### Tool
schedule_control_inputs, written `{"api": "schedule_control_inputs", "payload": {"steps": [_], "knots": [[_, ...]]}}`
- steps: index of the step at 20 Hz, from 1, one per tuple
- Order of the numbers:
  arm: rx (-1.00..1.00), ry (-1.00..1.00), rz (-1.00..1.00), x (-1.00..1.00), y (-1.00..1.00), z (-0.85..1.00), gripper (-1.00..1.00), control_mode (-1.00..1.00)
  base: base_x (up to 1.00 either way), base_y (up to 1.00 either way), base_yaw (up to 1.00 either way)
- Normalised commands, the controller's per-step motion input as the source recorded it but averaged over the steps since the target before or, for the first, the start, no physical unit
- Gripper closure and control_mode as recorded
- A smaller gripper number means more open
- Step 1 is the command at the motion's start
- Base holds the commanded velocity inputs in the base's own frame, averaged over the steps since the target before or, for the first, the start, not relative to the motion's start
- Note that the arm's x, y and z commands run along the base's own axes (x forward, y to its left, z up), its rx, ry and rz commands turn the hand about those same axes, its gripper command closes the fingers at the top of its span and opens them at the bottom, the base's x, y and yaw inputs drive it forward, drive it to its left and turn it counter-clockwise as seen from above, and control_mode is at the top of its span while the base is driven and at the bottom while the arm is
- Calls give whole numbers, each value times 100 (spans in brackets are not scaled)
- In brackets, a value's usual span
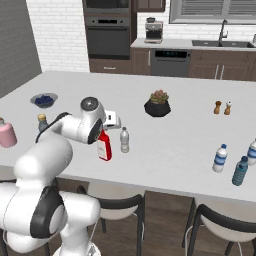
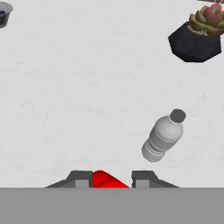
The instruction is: Move the plastic bottles in the middle to the plastics group, and the glass bottles in the middle to the glass group.
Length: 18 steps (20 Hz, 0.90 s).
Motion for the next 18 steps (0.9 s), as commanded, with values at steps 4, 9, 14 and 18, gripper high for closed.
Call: {"api": "schedule_control_inputs", "payload": {"steps": [4, 9, 14, 18], "knots": [[0, 0, 0, 0, 69, 11, 100, -100, 0, 0, 0], [0, 0, 0, 0, 66, 4, 100, -100, 0, 0, 0], [0, 0, 0, 22, 56, 0, 100, -100, 0, 0, 0], [0, -2, 0, 40, 46, 0, 100, -100, 0, 0, 0]]}}
